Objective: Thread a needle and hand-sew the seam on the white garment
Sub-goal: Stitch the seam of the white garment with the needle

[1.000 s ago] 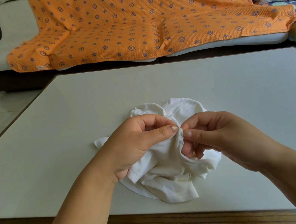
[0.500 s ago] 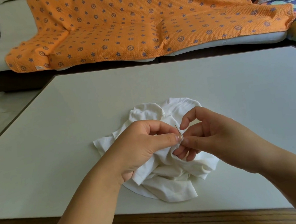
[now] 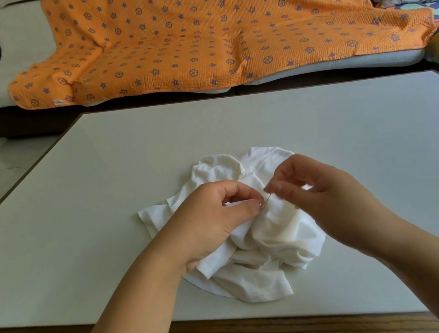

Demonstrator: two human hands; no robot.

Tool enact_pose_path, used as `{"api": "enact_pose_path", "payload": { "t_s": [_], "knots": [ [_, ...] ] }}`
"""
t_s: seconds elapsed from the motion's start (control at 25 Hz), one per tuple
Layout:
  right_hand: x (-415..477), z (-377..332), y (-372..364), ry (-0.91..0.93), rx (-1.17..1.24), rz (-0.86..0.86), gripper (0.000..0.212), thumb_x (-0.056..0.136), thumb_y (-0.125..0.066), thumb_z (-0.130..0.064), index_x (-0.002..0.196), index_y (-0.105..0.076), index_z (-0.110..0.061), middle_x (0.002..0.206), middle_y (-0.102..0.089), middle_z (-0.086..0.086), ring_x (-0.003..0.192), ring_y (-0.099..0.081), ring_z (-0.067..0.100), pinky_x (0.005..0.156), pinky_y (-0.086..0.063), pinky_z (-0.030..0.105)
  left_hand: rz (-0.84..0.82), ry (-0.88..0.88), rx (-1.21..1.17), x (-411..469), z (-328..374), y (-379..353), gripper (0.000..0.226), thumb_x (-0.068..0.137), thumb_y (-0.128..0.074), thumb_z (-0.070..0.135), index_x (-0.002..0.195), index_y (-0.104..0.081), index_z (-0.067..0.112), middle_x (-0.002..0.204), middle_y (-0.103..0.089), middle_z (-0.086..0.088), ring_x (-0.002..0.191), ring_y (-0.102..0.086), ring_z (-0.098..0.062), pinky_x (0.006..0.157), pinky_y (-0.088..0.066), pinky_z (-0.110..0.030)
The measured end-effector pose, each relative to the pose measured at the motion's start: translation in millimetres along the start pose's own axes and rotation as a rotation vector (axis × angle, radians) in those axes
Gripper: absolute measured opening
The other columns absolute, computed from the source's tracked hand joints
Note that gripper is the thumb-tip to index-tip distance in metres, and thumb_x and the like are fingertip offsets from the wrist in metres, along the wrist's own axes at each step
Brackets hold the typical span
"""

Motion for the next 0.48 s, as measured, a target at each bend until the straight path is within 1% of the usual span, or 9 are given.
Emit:
{"api": "enact_pose_path", "payload": {
  "t_s": [0.04,0.08,0.16,0.24,0.28,0.36,0.4,0.48],
  "knots": [
    [2.2,0.7,5.6,-0.003,0.059,0.062,0.009,0.094,-0.059,-0.025,0.087,-0.062,-0.020,0.088,-0.072,-0.010,0.078,-0.064,0.002,0.071,-0.045,0.017,0.018,-0.006,0.014,1.1,-0.1,2.0,0.004,0.087,-0.072,0.024,0.087,-0.075,0.027,0.091,-0.074,0.017,0.094,-0.065,0.006,0.086,-0.044,-0.015],
    [5.0,2.9,8.4,-0.025,0.195,0.085,0.011,0.097,-0.055,-0.022,0.089,-0.059,-0.016,0.090,-0.074,-0.007,0.076,-0.065,0.007,0.067,-0.046,0.020,0.032,-0.012,0.027,2.0,-0.2,3.4,0.004,0.088,-0.071,0.024,0.088,-0.074,0.027,0.092,-0.074,0.017,0.095,-0.065,0.005,0.087,-0.044,-0.015],
    [9.1,6.6,7.1,-0.101,0.568,0.049,0.015,0.102,-0.046,-0.019,0.090,-0.051,-0.010,0.093,-0.076,0.007,0.067,-0.066,0.017,0.058,-0.048,0.025,0.047,-0.014,0.040,2.9,-0.1,4.2,0.004,0.088,-0.070,0.025,0.089,-0.074,0.027,0.091,-0.074,0.018,0.094,-0.065,0.006,0.086,-0.043,-0.015],
    [10.4,6.8,4.0,-0.193,0.866,-0.003,0.019,0.104,-0.039,-0.018,0.090,-0.049,-0.008,0.089,-0.075,0.013,0.060,-0.067,0.019,0.049,-0.049,0.023,0.047,-0.004,0.038,2.8,-0.5,4.3,0.004,0.088,-0.071,0.026,0.089,-0.074,0.027,0.090,-0.074,0.020,0.092,-0.064,0.009,0.085,-0.042,-0.015],
    [10.5,7.6,3.3,-0.238,0.955,-0.014,0.022,0.104,-0.038,-0.017,0.089,-0.050,-0.007,0.082,-0.074,0.012,0.058,-0.067,0.018,0.047,-0.049,0.021,0.034,0.003,0.040,2.5,-0.6,3.8,0.005,0.087,-0.071,0.027,0.089,-0.075,0.028,0.090,-0.074,0.020,0.093,-0.064,0.010,0.086,-0.042,-0.015],
    [9.9,8.9,2.2,-0.311,1.084,-0.022,0.028,0.103,-0.040,-0.015,0.082,-0.054,-0.006,0.070,-0.069,0.008,0.057,-0.068,0.016,0.046,-0.051,0.020,0.002,0.014,0.042,1.9,-0.5,2.6,0.006,0.086,-0.072,0.028,0.089,-0.077,0.029,0.092,-0.074,0.020,0.094,-0.064,0.009,0.088,-0.043,-0.016],
    [9.9,9.5,2.3,-0.338,1.141,-0.028,0.031,0.102,-0.040,-0.014,0.078,-0.056,-0.005,0.069,-0.067,0.007,0.058,-0.069,0.015,0.048,-0.053,0.020,-0.005,0.017,0.042,1.9,-0.3,2.7,0.006,0.086,-0.073,0.027,0.089,-0.078,0.028,0.092,-0.075,0.020,0.093,-0.065,0.009,0.088,-0.043,-0.016],
    [10.4,8.6,3.7,-0.365,1.226,-0.041,0.039,0.102,-0.039,-0.013,0.071,-0.061,-0.004,0.077,-0.071,0.010,0.067,-0.073,0.018,0.054,-0.057,0.022,0.004,0.022,0.035,1.6,-0.5,4.7,0.006,0.085,-0.074,0.027,0.089,-0.078,0.028,0.091,-0.075,0.018,0.092,-0.065,0.008,0.087,-0.044,-0.016]
  ]
}}
Point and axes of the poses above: each hand's wrist, its own x-axis towards the middle knuckle, its own y-axis out of the back of the hand, z = x × y, the point moved 8 cm from there along x, towards the middle knuckle
